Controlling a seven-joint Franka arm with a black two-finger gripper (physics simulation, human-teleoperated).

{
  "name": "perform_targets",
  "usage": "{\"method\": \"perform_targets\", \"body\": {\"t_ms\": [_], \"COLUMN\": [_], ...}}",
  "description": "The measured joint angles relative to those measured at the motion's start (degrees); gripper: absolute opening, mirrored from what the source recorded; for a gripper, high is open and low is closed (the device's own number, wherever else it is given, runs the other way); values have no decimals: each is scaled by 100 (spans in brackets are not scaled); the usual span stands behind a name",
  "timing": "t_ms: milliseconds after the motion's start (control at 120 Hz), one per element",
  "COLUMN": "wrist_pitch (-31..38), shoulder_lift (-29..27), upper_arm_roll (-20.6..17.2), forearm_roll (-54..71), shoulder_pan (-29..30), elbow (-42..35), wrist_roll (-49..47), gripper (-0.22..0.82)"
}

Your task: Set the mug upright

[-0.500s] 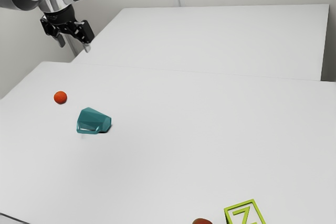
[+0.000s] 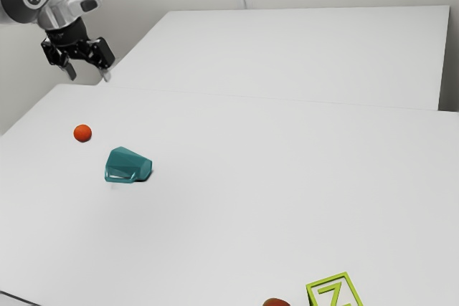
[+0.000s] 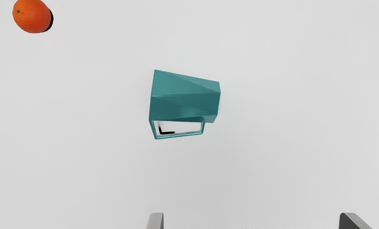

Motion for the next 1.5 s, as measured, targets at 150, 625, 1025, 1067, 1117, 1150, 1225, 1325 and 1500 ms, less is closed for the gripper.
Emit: {"method": "perform_targets", "body": {"t_ms": [150,625,1025,1067,1117,1150,1225,1325,1500], "wrist_pitch": [-255,-575,-431,-411,-372,-349,-306,-267,-230], "shoulder_lift": [105,1600,3132,3248,3386,3467,3590,3691,3804], "upper_arm_roll": [3,12,252,255,257,255,250,248,235], "forearm_roll": [-802,-2206,-3128,-3218,-3334,-3408,-3606,-3807,-4186], "shoulder_pan": [738,2295,2441,2441,2441,2441,2441,2456,2456], "elbow": [-247,-170,640,717,830,894,946,964,939], "wrist_roll": [7,691,1659,1748,1852,1916,2049,2203,2408], "gripper": [60,60,60,60,60,60,60,60,60]}}
